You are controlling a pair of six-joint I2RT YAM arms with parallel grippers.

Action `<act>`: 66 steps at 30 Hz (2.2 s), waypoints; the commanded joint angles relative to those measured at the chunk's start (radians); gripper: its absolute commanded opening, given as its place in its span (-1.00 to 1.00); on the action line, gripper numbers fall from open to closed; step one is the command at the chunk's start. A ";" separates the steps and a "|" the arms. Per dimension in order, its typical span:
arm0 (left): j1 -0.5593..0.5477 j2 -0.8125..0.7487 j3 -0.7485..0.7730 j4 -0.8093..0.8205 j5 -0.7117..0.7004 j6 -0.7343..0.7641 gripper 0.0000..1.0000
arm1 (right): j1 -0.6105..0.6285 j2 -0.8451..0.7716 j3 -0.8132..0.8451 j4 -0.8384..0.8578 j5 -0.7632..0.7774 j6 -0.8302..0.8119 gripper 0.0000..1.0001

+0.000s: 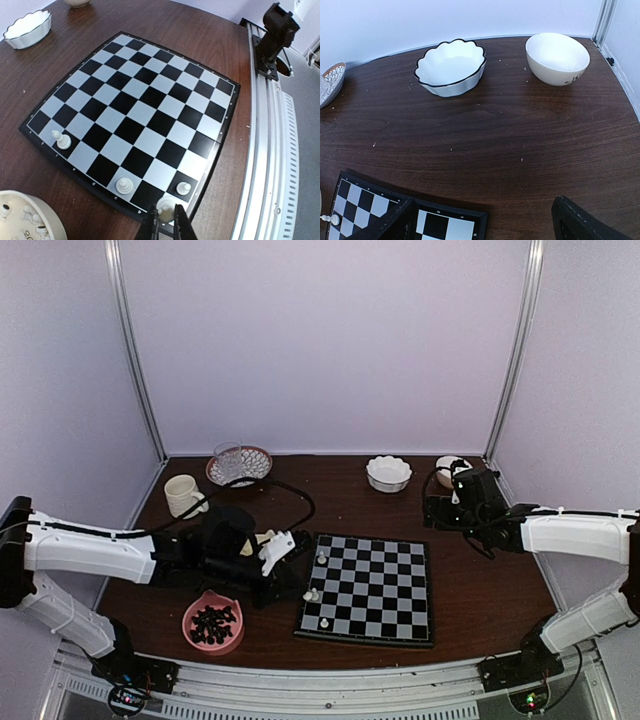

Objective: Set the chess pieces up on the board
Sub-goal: Place the rook at h1.

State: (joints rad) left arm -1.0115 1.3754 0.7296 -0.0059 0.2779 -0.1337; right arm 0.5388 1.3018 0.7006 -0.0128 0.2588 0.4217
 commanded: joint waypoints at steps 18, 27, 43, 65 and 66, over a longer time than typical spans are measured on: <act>-0.048 0.067 0.029 -0.029 0.035 0.170 -0.83 | 0.008 -0.005 0.020 -0.023 0.021 -0.006 0.92; -0.076 0.134 0.063 -0.061 0.006 0.200 -0.82 | 0.007 -0.012 0.020 -0.031 0.032 -0.009 0.92; -0.103 0.223 0.111 -0.093 -0.053 0.218 -0.82 | 0.007 -0.021 0.019 -0.035 0.039 -0.009 0.92; -0.116 0.254 0.134 -0.119 -0.083 0.229 -0.81 | 0.007 -0.021 0.019 -0.035 0.037 -0.009 0.92; -0.117 0.255 0.134 -0.119 -0.085 0.231 -0.77 | 0.007 -0.019 0.019 -0.035 0.037 -0.009 0.92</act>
State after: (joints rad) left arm -1.1210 1.6203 0.8413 -0.1326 0.2050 0.0807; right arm 0.5392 1.3014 0.7006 -0.0376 0.2710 0.4175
